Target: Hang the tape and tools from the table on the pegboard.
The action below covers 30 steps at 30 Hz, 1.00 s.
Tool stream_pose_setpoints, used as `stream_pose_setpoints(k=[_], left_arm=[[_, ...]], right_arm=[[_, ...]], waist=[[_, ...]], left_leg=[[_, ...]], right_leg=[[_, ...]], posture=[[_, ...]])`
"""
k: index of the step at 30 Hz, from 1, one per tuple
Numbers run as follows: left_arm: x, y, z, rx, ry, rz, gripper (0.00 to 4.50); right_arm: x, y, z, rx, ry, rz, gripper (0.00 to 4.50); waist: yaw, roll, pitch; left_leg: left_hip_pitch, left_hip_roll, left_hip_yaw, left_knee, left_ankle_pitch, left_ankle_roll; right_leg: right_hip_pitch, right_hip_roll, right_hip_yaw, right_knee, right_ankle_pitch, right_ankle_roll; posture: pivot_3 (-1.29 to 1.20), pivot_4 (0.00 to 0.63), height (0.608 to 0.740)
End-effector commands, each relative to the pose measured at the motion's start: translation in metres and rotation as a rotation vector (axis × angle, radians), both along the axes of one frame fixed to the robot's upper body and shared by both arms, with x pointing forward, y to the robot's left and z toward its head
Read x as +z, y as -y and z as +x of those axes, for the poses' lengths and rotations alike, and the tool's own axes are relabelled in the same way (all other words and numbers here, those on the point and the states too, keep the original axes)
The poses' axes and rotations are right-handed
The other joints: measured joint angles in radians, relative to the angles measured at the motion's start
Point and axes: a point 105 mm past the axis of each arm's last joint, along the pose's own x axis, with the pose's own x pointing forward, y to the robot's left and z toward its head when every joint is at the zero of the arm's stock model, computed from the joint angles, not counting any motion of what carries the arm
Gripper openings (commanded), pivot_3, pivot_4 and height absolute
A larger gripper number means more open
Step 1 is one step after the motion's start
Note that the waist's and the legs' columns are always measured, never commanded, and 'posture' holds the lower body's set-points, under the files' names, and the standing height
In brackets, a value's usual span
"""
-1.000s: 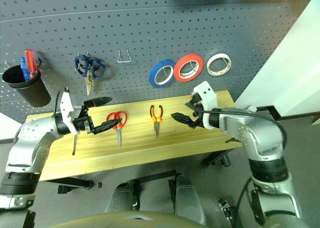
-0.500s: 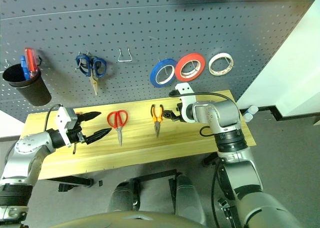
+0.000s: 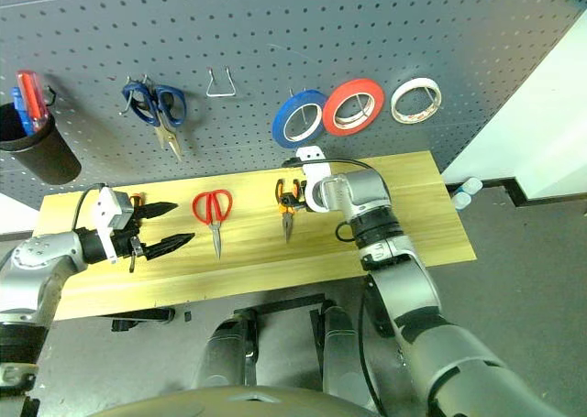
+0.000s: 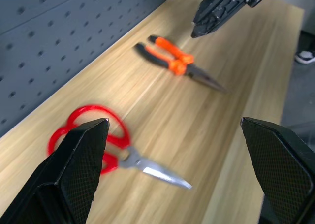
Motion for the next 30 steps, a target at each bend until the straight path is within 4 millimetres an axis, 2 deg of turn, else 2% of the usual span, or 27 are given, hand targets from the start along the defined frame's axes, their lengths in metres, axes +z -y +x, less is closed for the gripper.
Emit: stream_pose_setpoints(k=[1,5,11,30], left_arm=[[0.006,-0.005,0.001,0.002,0.027,0.031,4.5],[0.005,-0.007,0.003,0.01,0.031,0.028,4.5],[0.004,-0.01,0.002,0.022,0.056,0.045,4.5],[-0.009,-0.018,-0.003,0.046,0.054,0.062,4.5]], right_arm=[[0.01,-0.008,0.008,-0.002,0.036,0.005,4.43],[0.011,-0.016,0.012,-0.004,0.041,-0.002,4.43],[-0.001,-0.025,0.01,0.041,0.032,-0.08,4.43],[-0.018,-0.043,0.006,-0.006,0.006,-0.155,4.43]], waist=[[0.0,-0.002,0.006],[-0.001,-0.001,0.017],[0.0,-0.001,0.022],[0.0,-0.001,0.025]], left_leg=[[0.0,0.0,0.0,-0.001,0.0,0.0],[-0.002,0.0,0.0,-0.003,-0.001,0.002],[-0.012,0.0,0.0,-0.001,-0.001,0.002],[-0.013,0.0,0.0,-0.002,-0.001,0.002]], right_leg=[[0.0,0.0,0.0,0.0,-0.001,0.0],[-0.004,0.0,0.0,0.001,-0.003,-0.001],[-0.016,0.001,0.0,0.006,-0.003,-0.001],[-0.017,0.001,-0.001,0.005,-0.004,-0.002]], posture=[[0.13,0.355,0.74],[0.14,0.361,0.74],[0.15,0.362,0.74],[0.18,0.342,0.74]])
